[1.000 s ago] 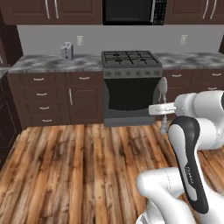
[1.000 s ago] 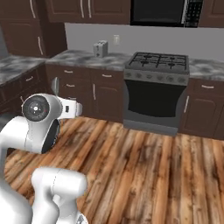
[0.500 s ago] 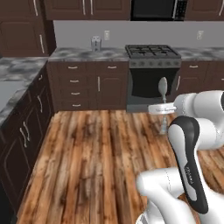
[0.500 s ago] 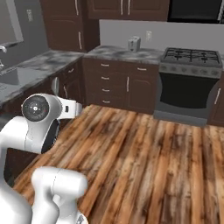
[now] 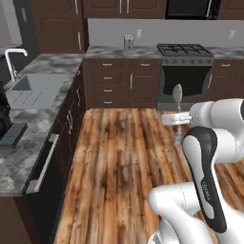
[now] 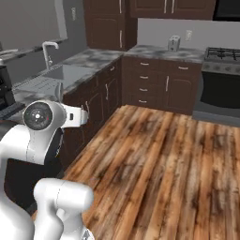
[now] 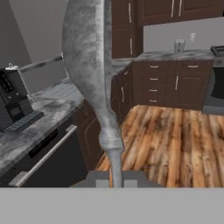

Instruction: Take the fork and place it on the left side of the plate. Then take the spoon and place it on the right side of the plate. Make sure they're directly next to the plate.

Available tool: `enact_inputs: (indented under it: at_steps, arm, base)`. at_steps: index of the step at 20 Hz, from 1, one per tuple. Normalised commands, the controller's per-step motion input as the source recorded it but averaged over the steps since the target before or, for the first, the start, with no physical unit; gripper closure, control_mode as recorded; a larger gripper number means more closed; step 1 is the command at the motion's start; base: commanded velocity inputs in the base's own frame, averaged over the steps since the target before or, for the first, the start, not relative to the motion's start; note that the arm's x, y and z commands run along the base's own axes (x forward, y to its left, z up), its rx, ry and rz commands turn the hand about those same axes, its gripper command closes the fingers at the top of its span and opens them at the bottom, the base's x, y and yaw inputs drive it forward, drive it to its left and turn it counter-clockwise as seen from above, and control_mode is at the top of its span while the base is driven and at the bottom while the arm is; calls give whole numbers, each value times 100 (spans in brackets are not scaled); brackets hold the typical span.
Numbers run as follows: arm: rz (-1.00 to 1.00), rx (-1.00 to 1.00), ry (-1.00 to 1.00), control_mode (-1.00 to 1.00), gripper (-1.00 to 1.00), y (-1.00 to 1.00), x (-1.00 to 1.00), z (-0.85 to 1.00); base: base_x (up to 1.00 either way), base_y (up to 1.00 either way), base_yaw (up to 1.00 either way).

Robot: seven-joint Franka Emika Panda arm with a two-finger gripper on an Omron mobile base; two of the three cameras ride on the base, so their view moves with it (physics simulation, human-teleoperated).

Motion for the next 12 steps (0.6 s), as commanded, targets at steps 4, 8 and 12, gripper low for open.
enact_inputs:
  at_steps: [4, 8, 12]
  arm:
    - [0, 0, 0, 100, 100, 0, 0, 0]
    - [0, 0, 0, 100, 100, 0, 0, 0]
    - [0, 0, 0, 100, 100, 0, 0, 0]
  base:
    - [-100, 87, 7]
    - [-100, 82, 7]
    - [-100, 84, 8]
